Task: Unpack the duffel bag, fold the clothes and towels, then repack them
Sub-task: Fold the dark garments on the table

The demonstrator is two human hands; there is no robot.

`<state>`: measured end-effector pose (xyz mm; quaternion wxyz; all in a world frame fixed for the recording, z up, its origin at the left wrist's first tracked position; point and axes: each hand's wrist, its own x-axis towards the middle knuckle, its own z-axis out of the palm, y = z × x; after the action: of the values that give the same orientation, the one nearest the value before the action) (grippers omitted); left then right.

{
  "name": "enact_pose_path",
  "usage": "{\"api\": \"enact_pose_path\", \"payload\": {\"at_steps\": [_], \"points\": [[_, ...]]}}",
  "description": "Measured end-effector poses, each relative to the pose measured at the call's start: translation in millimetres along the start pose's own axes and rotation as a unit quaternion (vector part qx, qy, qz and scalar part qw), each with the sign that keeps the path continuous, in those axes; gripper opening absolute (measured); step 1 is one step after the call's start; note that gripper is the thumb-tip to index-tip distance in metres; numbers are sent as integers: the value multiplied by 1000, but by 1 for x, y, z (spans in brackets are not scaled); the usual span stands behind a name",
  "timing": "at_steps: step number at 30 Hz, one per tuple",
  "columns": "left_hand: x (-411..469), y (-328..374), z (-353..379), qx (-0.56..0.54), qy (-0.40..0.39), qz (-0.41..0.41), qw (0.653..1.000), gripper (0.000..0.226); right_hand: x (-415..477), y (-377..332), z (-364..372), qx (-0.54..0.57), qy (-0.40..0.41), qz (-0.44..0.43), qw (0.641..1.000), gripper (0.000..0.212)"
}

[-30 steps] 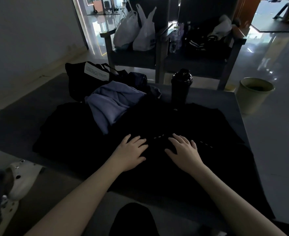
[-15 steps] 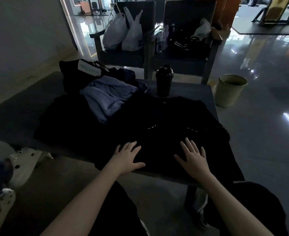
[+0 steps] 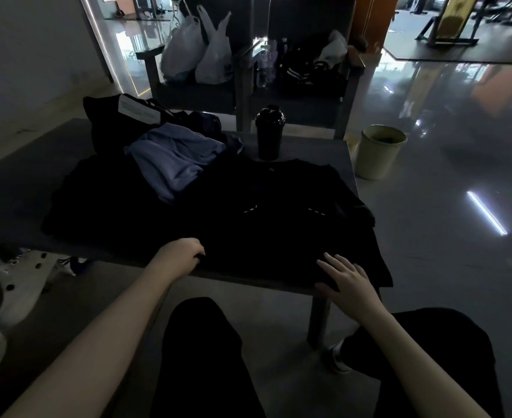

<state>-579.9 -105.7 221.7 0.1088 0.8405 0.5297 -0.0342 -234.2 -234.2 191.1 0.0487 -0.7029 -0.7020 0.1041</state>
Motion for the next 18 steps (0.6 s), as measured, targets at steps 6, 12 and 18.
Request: {"api": "enact_pose_path", "payload": {"at_steps": [6,12,18], "points": [[-13,-14,6,121,36,-48,991,38,4,20,11,1,70,-1,998,35],[-12,-18,-6,-46,110,-167,979,34,-7,24,-4,-88,114,118,982,26],[3,-23,-40,-107,79,-130,983,20,-10,41,-21,-83,136,200,967,27]]}}
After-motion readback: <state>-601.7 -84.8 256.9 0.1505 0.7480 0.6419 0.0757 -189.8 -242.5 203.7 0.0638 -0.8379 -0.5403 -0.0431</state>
